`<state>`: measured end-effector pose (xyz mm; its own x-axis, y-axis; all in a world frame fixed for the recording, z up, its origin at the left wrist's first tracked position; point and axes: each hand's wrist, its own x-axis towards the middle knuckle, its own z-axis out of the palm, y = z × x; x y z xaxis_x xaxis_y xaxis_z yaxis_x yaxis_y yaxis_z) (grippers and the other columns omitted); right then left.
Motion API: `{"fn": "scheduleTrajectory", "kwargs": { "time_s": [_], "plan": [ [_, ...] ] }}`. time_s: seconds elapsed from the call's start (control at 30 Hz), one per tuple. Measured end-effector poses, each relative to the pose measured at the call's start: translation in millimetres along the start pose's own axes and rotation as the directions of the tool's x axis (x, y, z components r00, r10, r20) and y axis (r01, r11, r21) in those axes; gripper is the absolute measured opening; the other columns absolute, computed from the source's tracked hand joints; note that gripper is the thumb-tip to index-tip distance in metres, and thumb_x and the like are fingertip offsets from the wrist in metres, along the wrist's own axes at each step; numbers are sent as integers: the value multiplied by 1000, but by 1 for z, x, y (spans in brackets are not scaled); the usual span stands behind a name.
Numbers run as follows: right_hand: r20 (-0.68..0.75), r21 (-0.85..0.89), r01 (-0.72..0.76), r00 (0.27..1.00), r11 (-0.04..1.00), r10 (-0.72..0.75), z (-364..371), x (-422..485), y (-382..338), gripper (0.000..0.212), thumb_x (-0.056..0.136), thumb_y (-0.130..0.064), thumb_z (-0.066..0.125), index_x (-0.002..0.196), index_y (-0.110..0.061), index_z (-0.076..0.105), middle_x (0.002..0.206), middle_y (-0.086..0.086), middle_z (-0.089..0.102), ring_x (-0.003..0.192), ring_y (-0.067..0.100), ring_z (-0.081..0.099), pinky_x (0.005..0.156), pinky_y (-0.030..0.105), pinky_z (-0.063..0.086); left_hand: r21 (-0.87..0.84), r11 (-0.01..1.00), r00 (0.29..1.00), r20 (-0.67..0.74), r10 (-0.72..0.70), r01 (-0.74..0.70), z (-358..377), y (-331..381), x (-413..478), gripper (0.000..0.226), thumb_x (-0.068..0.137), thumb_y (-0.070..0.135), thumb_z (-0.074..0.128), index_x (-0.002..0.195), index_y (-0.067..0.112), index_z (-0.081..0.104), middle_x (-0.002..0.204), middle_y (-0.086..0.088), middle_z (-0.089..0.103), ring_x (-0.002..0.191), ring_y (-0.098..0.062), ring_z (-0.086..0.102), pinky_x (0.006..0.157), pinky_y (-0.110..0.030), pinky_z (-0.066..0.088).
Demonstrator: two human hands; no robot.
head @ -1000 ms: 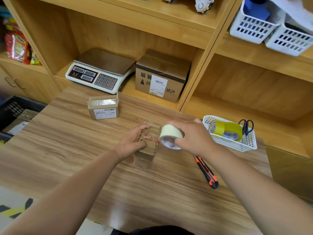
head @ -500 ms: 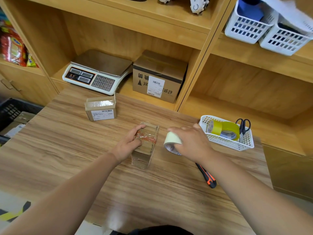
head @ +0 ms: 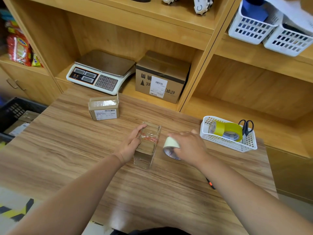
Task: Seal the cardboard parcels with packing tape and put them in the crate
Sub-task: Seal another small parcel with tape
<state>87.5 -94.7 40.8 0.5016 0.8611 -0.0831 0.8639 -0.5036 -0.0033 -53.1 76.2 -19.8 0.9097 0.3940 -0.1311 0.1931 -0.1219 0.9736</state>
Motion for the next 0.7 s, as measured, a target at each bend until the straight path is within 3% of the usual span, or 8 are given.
{"fn": "scheduleTrajectory", "kwargs": {
  "time_s": [0.2,0.27,0.37,0.47,0.53,0.57,0.63,0.7],
  "plan": [
    [-71,-63,40,996,997,-44,14,3,0,58,81,-30,61,137,-32,44,111,0,64,108,22,56,87,32,21,8,1000,1000,4,-12,12,0,-1,0,56,80,23,33,124,57,38,133,32,39,123,11,37,110,-31,30],
    [-91,-116,49,994,992,-60,19,4,-5,60,68,-37,77,124,-28,58,88,1,66,89,22,63,78,32,22,-1,1000,1000,7,-1,1,1,-1,-1,56,80,22,33,126,54,38,132,33,38,121,17,36,111,-30,29],
    [-96,-162,12,995,987,-28,26,7,-13,66,43,-48,90,101,-29,66,61,-6,58,60,16,60,65,31,19,8,1000,1000,16,8,-8,0,3,-1,56,80,21,34,128,50,37,136,25,39,124,14,36,113,-32,29],
    [-90,-138,19,995,990,-31,26,6,-17,63,46,-45,90,102,-28,66,63,-5,59,62,17,60,64,32,19,5,1000,999,46,25,-25,2,14,-2,64,81,16,40,141,35,29,148,7,33,133,-1,32,114,-24,26],
    [-96,-123,8,995,992,-20,25,7,-17,62,48,-43,89,104,-27,66,65,-4,60,65,19,61,65,32,18,137,988,997,-2,77,-76,2,28,-2,76,80,17,50,149,16,18,151,-3,27,137,-8,24,112,-16,22],
    [-103,-119,7,994,993,-20,25,7,-17,63,47,-45,89,103,-27,66,64,-4,60,63,19,61,65,31,19,334,933,988,-18,152,-137,1,34,0,84,76,29,53,150,13,16,152,-5,25,139,-12,21,115,-23,20],
    [-117,-108,8,993,994,-21,27,7,-16,62,46,-51,87,99,-25,69,59,-4,58,58,19,60,63,31,19,695,665,959,143,245,-273,3,46,8,99,66,57,45,151,17,14,157,-3,14,145,-17,8,120,-42,10],
    [-153,-115,21,988,993,-38,30,7,-15,58,50,-54,85,97,-23,69,58,-3,57,56,20,59,63,31,19,843,374,922,357,146,-386,9,50,20,109,64,72,44,152,20,6,159,-2,-1,146,-18,-9,119,-45,-6]
  ]
}}
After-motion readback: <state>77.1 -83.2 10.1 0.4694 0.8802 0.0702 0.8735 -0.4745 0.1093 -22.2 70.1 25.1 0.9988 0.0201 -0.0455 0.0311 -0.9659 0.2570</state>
